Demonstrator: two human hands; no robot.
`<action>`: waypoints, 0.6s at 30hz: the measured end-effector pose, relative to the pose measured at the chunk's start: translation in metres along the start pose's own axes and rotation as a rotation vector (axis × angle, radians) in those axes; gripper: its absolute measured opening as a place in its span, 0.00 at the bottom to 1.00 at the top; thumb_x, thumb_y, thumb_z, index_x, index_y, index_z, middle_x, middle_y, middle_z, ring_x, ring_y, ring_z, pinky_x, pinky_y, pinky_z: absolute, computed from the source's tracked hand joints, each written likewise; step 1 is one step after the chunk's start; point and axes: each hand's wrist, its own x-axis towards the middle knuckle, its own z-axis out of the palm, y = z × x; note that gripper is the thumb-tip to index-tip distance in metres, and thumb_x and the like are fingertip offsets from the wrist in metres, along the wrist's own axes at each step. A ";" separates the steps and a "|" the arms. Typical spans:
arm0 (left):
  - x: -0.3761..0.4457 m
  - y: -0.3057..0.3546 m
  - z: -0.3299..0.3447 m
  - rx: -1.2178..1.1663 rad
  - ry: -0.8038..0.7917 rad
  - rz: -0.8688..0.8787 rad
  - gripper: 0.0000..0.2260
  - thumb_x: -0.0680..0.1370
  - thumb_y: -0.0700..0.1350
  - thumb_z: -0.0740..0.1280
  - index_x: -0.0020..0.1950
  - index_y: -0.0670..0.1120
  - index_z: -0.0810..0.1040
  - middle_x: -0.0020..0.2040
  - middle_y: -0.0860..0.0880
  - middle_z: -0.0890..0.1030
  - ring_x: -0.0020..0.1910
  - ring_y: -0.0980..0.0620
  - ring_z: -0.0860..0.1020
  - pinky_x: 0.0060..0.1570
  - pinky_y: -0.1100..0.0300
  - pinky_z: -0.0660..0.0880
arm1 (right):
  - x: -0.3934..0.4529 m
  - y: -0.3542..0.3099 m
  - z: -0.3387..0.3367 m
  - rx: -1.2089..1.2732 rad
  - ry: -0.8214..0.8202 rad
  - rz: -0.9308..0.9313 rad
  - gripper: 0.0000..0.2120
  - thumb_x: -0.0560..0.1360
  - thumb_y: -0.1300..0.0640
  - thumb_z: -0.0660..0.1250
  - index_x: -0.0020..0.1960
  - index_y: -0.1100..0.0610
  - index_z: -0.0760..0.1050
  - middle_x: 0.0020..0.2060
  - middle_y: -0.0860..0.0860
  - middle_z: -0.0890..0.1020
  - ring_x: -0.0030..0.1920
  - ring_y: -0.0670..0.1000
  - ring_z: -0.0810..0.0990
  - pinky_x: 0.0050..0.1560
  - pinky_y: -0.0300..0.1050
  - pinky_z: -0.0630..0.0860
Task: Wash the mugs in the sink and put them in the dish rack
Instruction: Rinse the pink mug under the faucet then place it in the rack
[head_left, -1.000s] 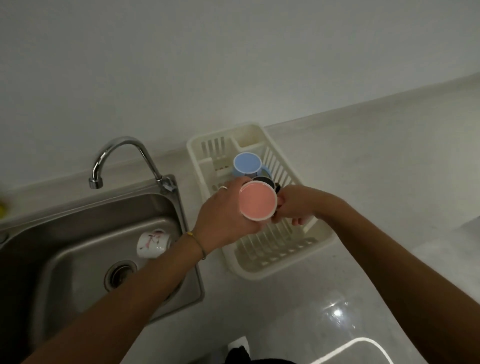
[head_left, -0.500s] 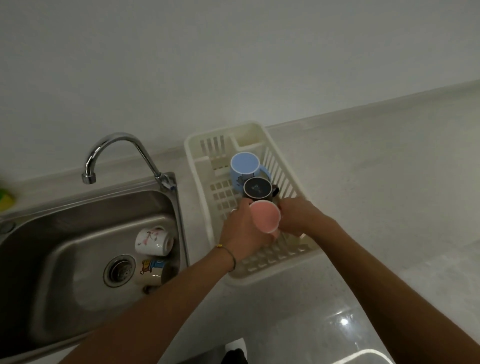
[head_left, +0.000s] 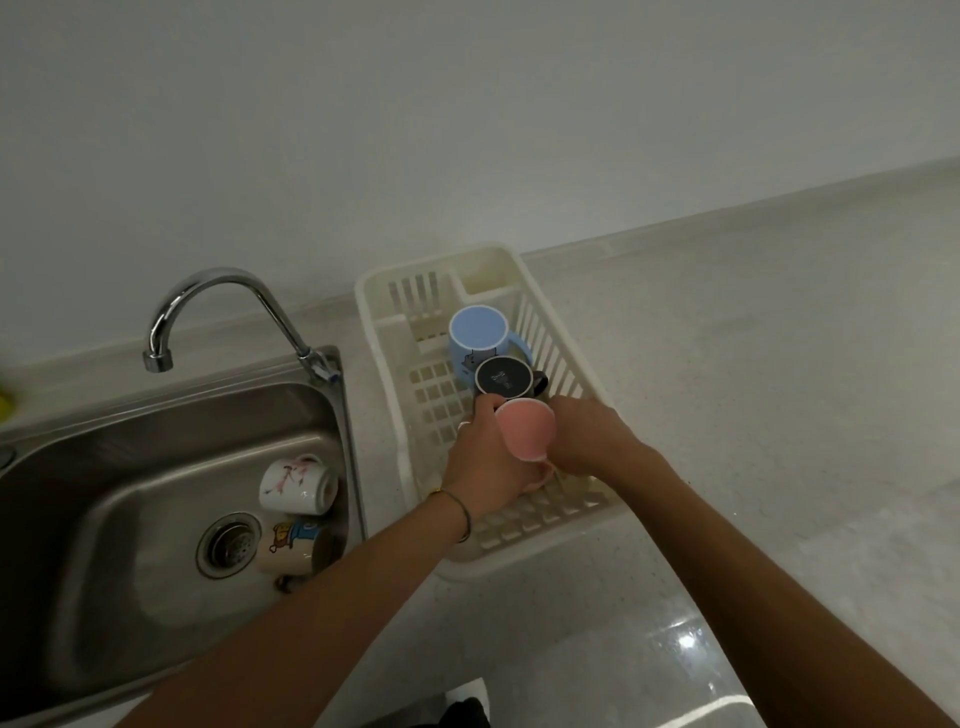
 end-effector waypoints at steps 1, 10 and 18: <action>0.000 0.000 0.000 0.000 -0.006 -0.007 0.44 0.54 0.61 0.76 0.67 0.55 0.64 0.60 0.48 0.78 0.54 0.48 0.79 0.47 0.58 0.75 | -0.001 0.000 -0.001 -0.006 -0.002 -0.001 0.08 0.76 0.58 0.66 0.54 0.55 0.77 0.50 0.53 0.84 0.44 0.52 0.80 0.43 0.44 0.74; 0.000 0.010 -0.031 0.188 -0.153 0.050 0.33 0.64 0.58 0.75 0.67 0.52 0.71 0.58 0.49 0.80 0.55 0.48 0.79 0.52 0.51 0.78 | -0.014 -0.021 -0.018 -0.246 0.201 0.051 0.13 0.78 0.60 0.61 0.61 0.54 0.75 0.53 0.54 0.82 0.51 0.56 0.83 0.42 0.46 0.72; -0.017 0.012 -0.086 0.464 0.074 0.261 0.18 0.78 0.50 0.67 0.68 0.51 0.75 0.58 0.46 0.80 0.56 0.44 0.78 0.52 0.49 0.78 | -0.015 -0.074 -0.026 -0.208 0.369 -0.052 0.10 0.75 0.59 0.63 0.54 0.53 0.78 0.49 0.53 0.82 0.50 0.56 0.82 0.43 0.46 0.75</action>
